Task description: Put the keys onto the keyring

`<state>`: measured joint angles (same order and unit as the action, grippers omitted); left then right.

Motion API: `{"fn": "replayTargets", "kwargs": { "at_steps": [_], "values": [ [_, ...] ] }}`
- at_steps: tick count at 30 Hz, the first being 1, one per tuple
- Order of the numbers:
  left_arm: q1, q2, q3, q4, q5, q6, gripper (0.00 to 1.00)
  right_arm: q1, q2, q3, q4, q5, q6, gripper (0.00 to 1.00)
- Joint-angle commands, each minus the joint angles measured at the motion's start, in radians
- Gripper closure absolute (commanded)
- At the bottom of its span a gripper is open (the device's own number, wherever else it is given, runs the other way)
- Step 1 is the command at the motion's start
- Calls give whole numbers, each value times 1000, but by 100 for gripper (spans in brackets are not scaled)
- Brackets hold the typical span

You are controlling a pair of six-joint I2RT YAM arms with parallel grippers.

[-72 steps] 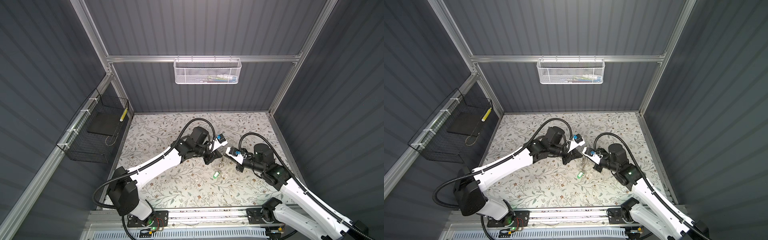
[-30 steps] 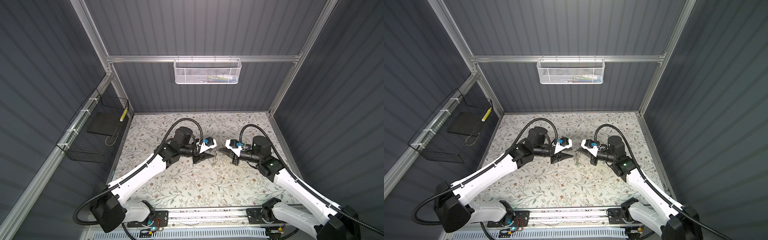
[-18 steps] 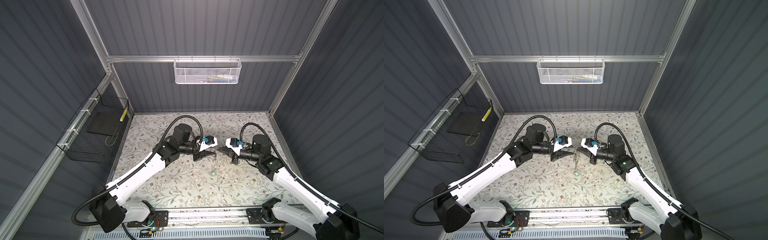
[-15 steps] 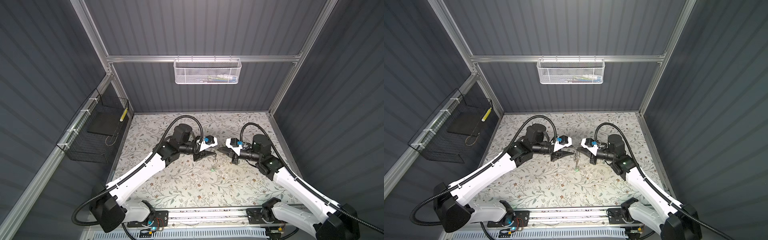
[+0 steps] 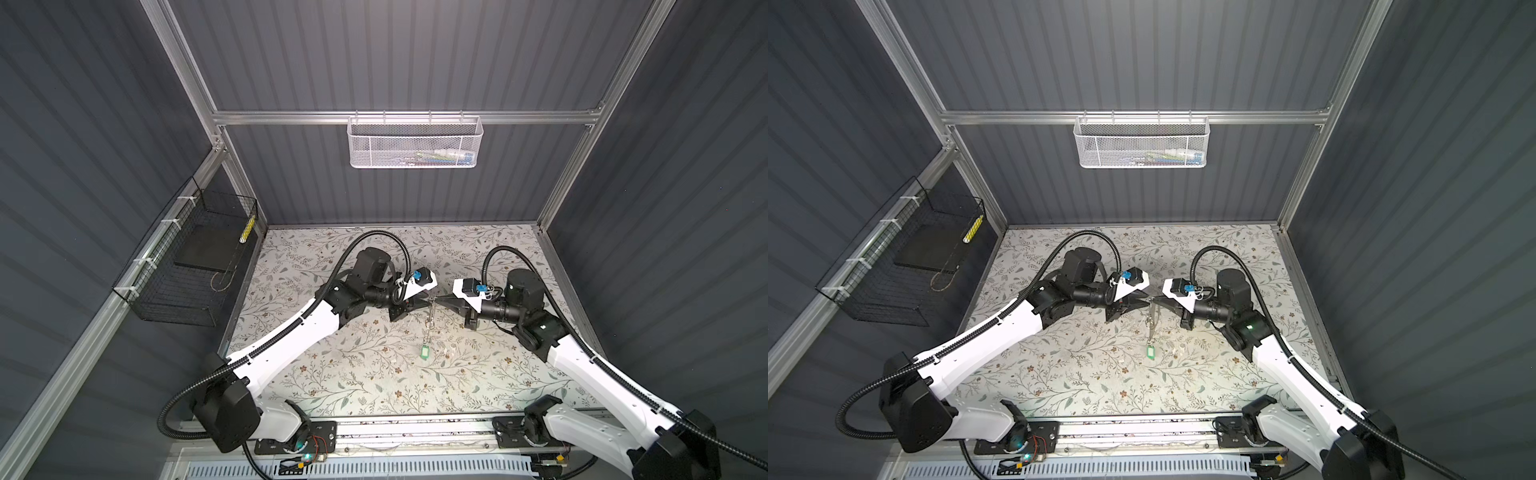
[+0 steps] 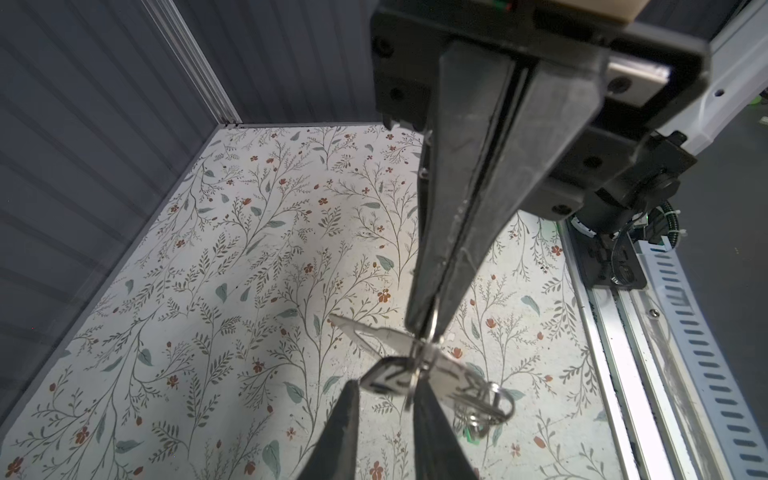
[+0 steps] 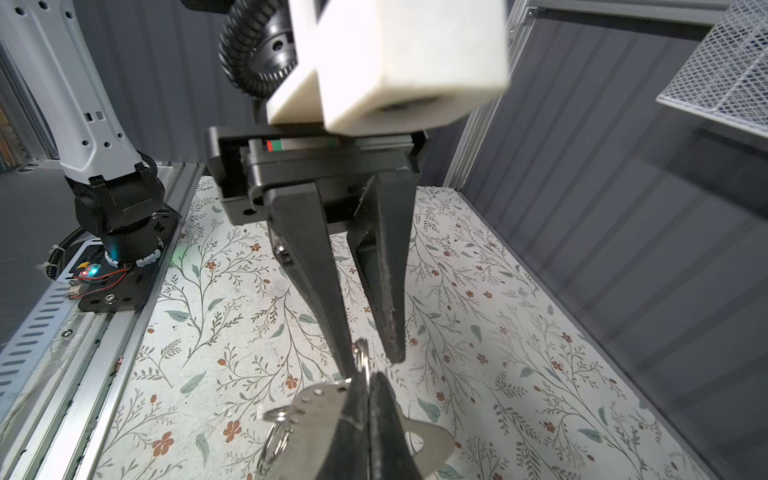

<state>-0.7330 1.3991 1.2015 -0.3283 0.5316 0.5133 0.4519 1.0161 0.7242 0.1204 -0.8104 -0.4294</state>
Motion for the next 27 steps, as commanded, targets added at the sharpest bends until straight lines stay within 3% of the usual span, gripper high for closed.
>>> {"fn": "replayTargets", "kwargs": {
  "at_steps": [1, 8, 16, 27],
  "values": [
    [12, 11, 31, -39, 2, 11, 74, -1, -19, 8, 47, -39, -10, 100],
    [13, 11, 44, -53, 23, 22, 67, -2, -16, 0, 55, -14, -8, 100],
    [22, -126, -54, 22, -60, 53, 65, -3, -16, -4, 54, -1, -13, 100],
    [23, -43, 73, -66, 97, -10, 70, -1, -18, -9, 65, 39, -12, 100]
  ]
}}
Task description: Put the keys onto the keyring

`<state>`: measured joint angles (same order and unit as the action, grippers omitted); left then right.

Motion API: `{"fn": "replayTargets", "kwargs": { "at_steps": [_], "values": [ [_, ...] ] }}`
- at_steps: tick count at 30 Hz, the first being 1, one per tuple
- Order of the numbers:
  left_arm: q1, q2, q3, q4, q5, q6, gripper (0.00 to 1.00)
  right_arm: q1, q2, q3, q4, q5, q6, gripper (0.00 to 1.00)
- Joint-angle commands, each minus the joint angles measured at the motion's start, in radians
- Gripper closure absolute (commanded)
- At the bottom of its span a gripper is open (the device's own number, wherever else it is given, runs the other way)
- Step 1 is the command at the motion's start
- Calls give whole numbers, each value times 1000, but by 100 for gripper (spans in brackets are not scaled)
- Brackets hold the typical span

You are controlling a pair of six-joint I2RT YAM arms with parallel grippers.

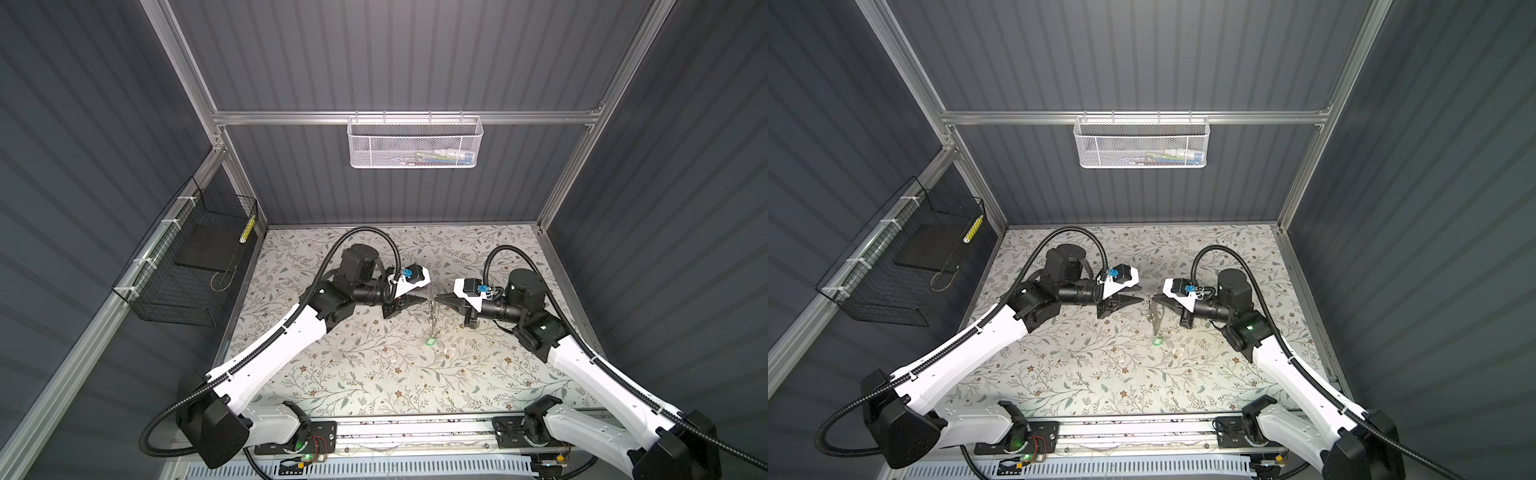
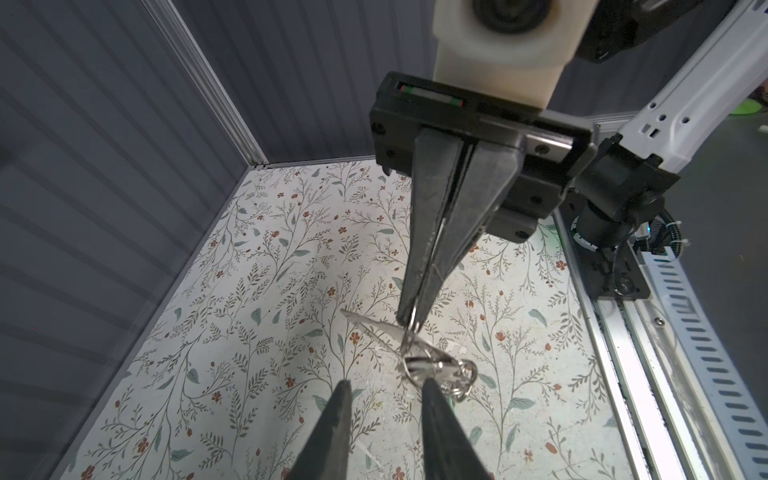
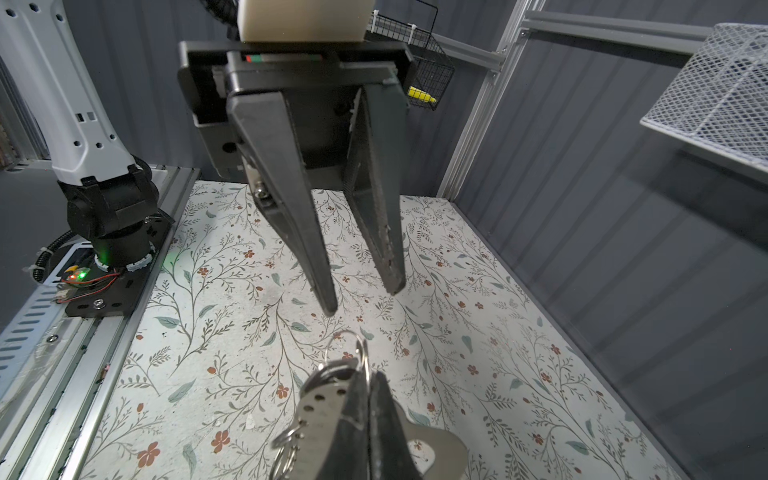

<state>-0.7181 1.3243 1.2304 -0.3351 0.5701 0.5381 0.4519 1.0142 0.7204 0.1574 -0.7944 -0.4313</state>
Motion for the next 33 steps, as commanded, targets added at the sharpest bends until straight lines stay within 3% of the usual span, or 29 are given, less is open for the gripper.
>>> {"fn": "replayTargets", "kwargs": {
  "at_steps": [1, 16, 25, 33],
  "values": [
    [8, 44, 50, -72, 63, -58, 71, -1, -20, -7, 27, 29, -17, 100],
    [30, 126, 116, -150, 98, -193, 86, 4, -48, -37, 28, 62, -76, 100],
    [32, 138, 132, -170, 159, -198, 79, 8, -45, -36, 19, 80, -104, 100],
    [34, 159, 150, -182, 179, -196, 79, 9, -44, -35, 24, 71, -106, 100]
  ]
}}
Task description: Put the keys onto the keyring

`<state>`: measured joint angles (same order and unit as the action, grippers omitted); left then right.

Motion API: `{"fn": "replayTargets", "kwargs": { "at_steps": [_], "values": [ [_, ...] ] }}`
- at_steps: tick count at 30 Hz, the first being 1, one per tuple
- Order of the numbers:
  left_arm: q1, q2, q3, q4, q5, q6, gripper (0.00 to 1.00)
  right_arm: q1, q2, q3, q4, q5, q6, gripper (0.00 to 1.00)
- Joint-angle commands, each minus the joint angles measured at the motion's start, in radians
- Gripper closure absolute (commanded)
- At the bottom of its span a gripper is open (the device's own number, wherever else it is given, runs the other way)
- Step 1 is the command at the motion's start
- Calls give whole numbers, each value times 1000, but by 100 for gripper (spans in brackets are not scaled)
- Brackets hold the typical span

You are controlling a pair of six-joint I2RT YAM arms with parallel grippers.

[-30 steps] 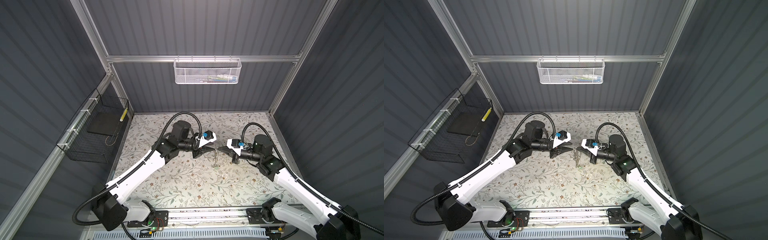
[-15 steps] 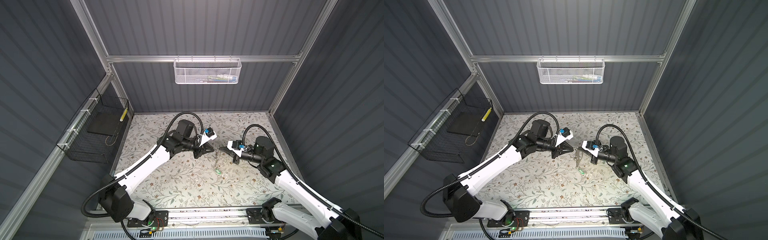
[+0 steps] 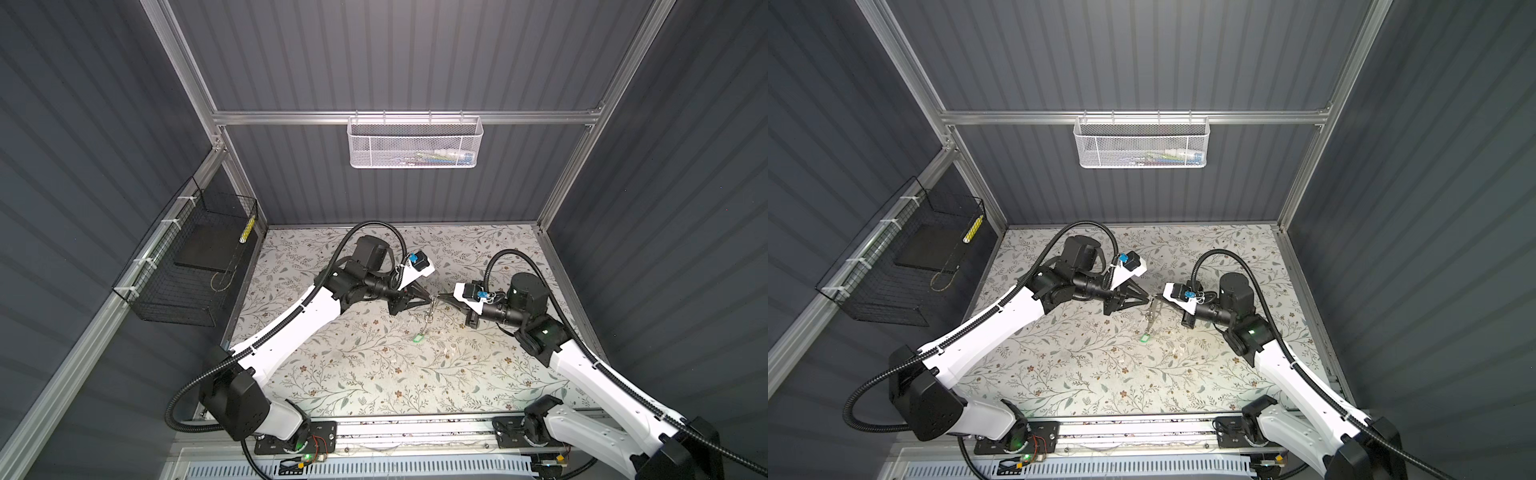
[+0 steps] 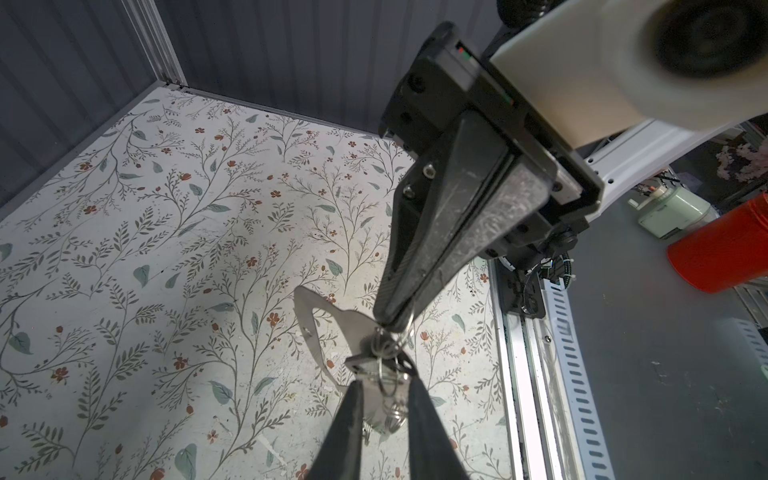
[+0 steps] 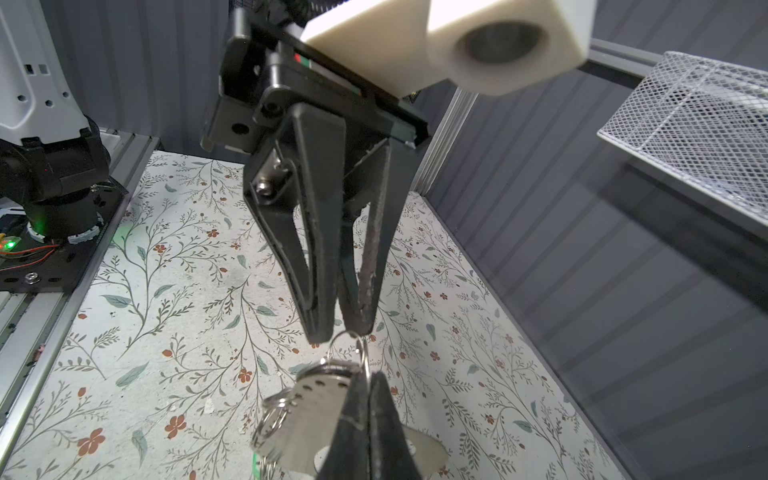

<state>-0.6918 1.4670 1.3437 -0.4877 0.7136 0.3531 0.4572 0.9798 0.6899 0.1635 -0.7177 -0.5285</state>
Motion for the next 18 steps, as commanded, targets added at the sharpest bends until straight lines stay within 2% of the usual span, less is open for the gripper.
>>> {"fn": "replayTargets", "kwargs": {
  "at_steps": [1, 12, 18],
  "values": [
    [8, 19, 40, -31, 41, -10, 80, 4, -10, -5, 18, -8, -11, 100],
    [17, 43, 58, -56, 88, 14, 100, 9, -26, -41, 54, -51, -69, 100],
    [24, 76, 107, -116, 122, 44, 100, 9, -29, -46, 84, -79, -73, 100]
  ]
}}
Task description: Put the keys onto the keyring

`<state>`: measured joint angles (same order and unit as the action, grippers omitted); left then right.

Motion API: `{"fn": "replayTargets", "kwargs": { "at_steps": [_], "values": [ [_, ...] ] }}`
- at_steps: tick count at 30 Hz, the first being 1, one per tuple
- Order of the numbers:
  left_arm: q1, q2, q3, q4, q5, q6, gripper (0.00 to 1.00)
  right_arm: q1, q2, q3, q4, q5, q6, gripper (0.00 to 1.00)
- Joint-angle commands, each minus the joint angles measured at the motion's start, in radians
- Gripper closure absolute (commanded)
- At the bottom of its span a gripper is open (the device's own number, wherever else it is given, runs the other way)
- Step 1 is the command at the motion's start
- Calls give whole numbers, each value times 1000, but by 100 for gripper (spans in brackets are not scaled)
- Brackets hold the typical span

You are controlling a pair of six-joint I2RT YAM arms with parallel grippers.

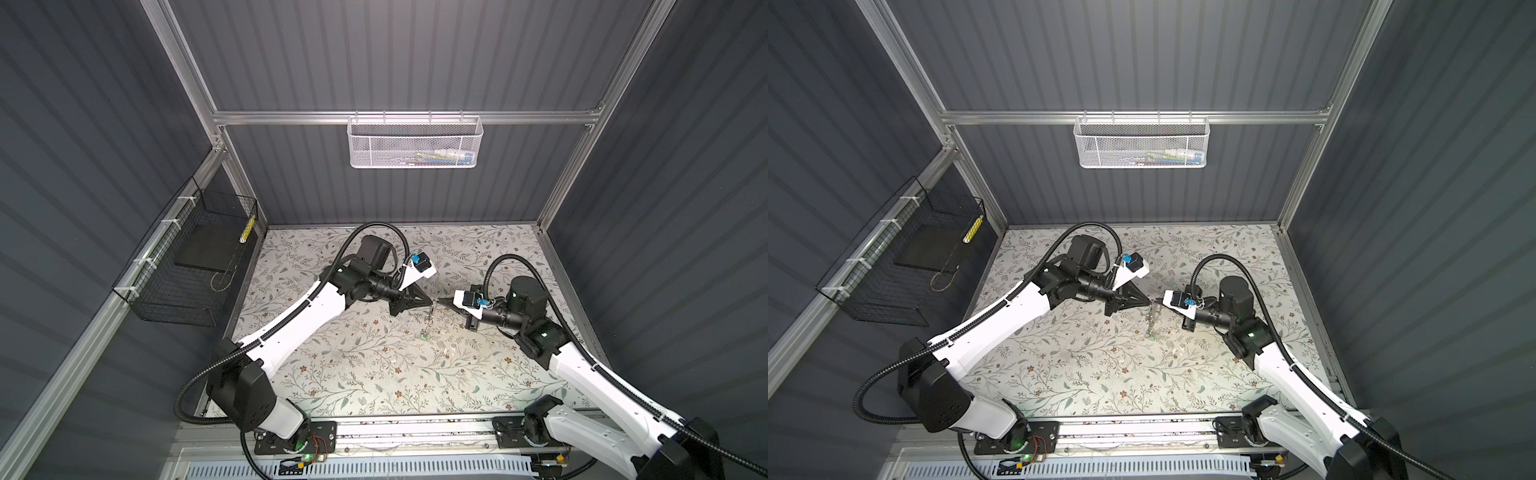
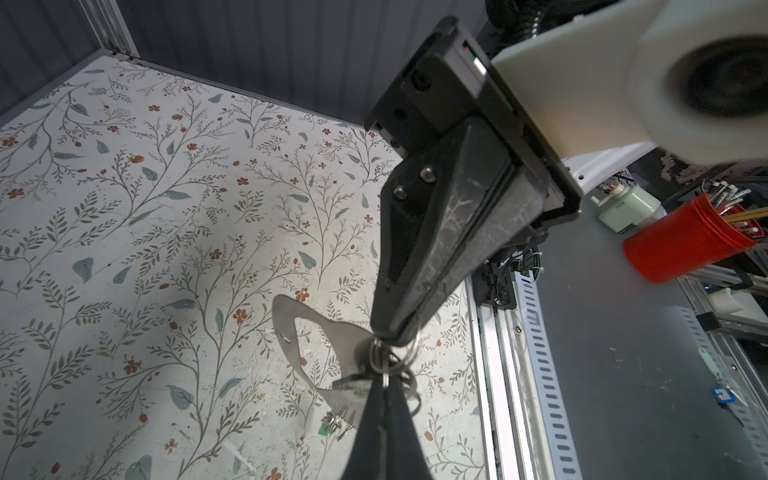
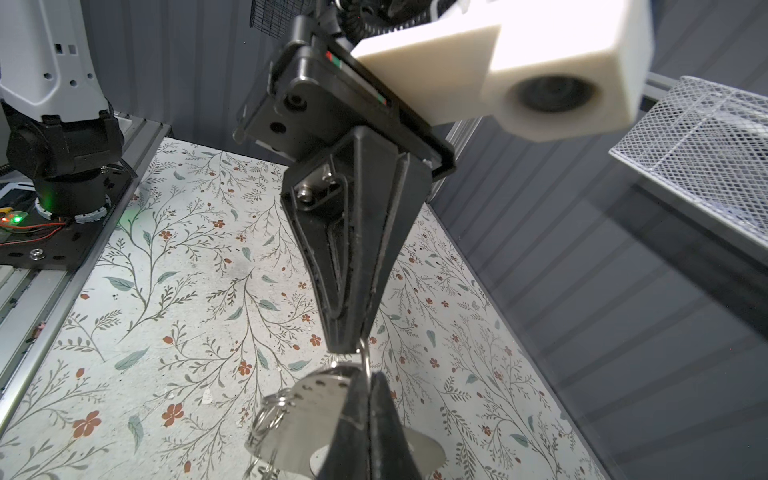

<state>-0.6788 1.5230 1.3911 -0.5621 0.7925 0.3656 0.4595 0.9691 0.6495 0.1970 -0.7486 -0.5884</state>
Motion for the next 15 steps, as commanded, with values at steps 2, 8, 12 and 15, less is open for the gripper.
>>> {"fn": "replayTargets", "kwargs": {
  "at_steps": [2, 8, 12, 15],
  "values": [
    [13, 32, 70, -59, 53, 37, 100, 6, -20, -6, 54, -64, -16, 100],
    [21, 77, 105, -97, 95, 56, 100, 6, -21, -12, 87, -105, -1, 100],
    [22, 112, 133, -119, 126, 65, 100, 7, -18, -15, 109, -103, 15, 100],
    [23, 121, 140, -116, 150, 77, 96, 7, -5, -17, 116, -107, 22, 100]
  ]
}}
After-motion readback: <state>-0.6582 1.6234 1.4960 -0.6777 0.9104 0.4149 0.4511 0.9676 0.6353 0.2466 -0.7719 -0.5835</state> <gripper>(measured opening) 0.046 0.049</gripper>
